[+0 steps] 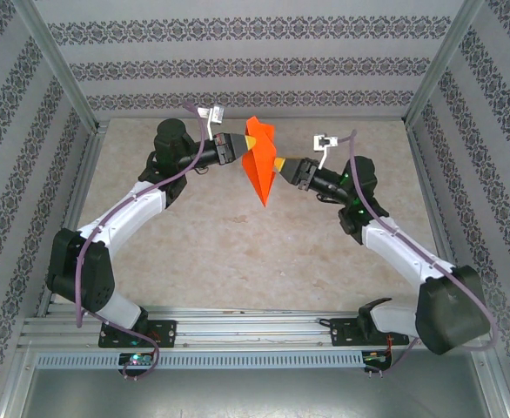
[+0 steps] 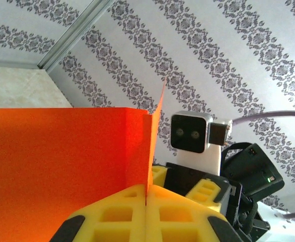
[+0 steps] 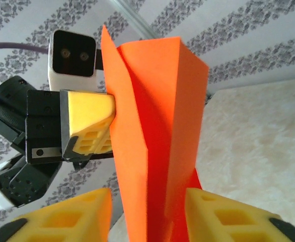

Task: Fold a paper plane with a square sheet of paper (fold left side to right side)
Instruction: Turn over the paper at the center of the table.

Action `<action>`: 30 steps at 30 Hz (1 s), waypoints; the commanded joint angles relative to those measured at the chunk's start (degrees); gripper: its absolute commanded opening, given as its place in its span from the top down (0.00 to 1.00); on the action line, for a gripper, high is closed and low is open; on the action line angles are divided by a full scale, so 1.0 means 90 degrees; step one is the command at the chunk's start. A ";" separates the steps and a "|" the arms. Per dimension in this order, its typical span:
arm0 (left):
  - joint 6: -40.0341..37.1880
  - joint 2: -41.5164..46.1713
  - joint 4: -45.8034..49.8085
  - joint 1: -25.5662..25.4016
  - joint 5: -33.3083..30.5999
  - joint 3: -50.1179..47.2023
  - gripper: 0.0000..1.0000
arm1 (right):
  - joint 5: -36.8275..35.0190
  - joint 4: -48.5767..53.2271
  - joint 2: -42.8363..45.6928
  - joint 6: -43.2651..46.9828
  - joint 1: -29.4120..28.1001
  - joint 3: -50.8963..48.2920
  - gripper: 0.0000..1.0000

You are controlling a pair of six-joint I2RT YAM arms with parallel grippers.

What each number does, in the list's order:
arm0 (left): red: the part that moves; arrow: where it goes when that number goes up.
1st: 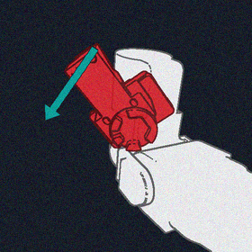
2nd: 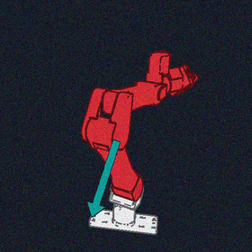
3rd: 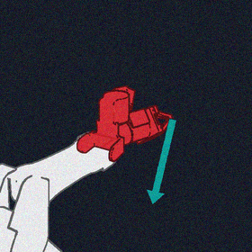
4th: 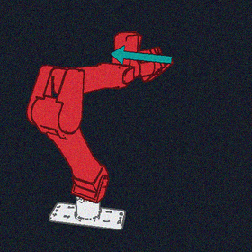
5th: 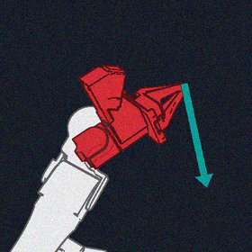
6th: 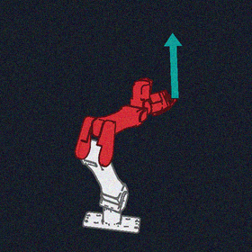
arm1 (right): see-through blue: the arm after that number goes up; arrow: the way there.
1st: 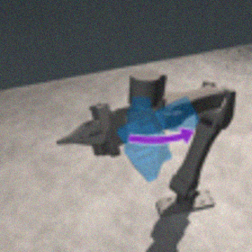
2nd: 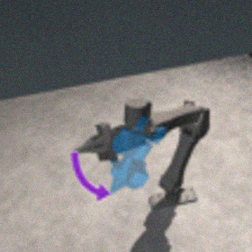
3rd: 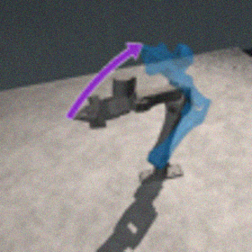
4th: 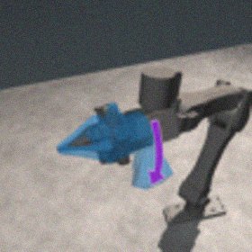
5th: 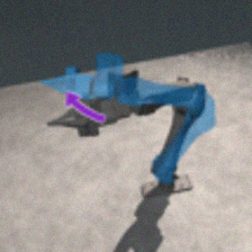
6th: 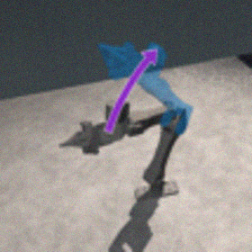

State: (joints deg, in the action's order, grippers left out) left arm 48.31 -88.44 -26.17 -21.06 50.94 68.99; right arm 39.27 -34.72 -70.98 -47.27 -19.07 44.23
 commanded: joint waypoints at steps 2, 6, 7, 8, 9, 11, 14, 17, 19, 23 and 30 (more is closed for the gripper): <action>0.0001 0.0099 -0.0430 -0.0067 -0.0022 -0.0009 0.98 | -0.0352 0.0508 0.0433 0.0429 0.0059 -0.0333 0.35; -0.0035 0.0110 -0.0352 -0.0063 -0.0044 0.0005 0.98 | -0.0104 0.0576 0.0299 0.0402 -0.0086 -0.0427 0.26; -0.0031 0.0102 -0.0358 -0.0063 -0.0044 0.0001 0.98 | -0.0068 0.0576 0.0240 0.0408 -0.0147 -0.0414 0.24; -0.0019 0.0110 -0.0360 -0.0064 -0.0040 0.0000 0.98 | -0.0025 0.0576 0.0163 0.0415 -0.0223 -0.0380 0.24; -0.0014 0.0100 -0.0363 -0.0063 -0.0043 -0.0005 0.98 | -0.0001 0.0575 0.0067 0.0413 -0.0304 -0.0329 0.23; 0.0002 0.0110 -0.0383 -0.0064 -0.0044 -0.0008 0.98 | 0.0041 0.0567 -0.0115 0.0409 -0.0426 -0.0217 0.22; 0.0007 0.0114 -0.0383 -0.0063 -0.0035 -0.0009 0.98 | 0.0140 0.0495 -0.0363 0.0352 -0.0565 -0.0006 0.22; 0.0016 0.0113 -0.0383 -0.0065 -0.0031 -0.0019 0.98 | 0.0207 0.0446 -0.0467 0.0312 -0.0642 0.0215 0.25; 0.0019 0.0096 -0.0393 -0.0069 -0.0031 -0.0014 0.98 | 0.0222 0.0430 -0.0499 0.0291 -0.0645 0.0336 0.32; 0.0058 0.0076 -0.0428 -0.0062 -0.0021 -0.0028 0.98 | 0.0256 0.0431 -0.0509 0.0306 -0.0610 0.0503 0.42; 0.0015 0.0051 -0.0393 -0.0060 -0.0059 -0.0058 0.90 | 0.0305 0.0450 -0.0473 0.0349 -0.0537 0.0631 0.68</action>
State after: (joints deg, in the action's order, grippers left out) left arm 48.36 -88.44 -26.44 -21.06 50.72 68.99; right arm 40.82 -29.34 -75.48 -44.80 -24.49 48.05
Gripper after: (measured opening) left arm 0.082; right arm 0.341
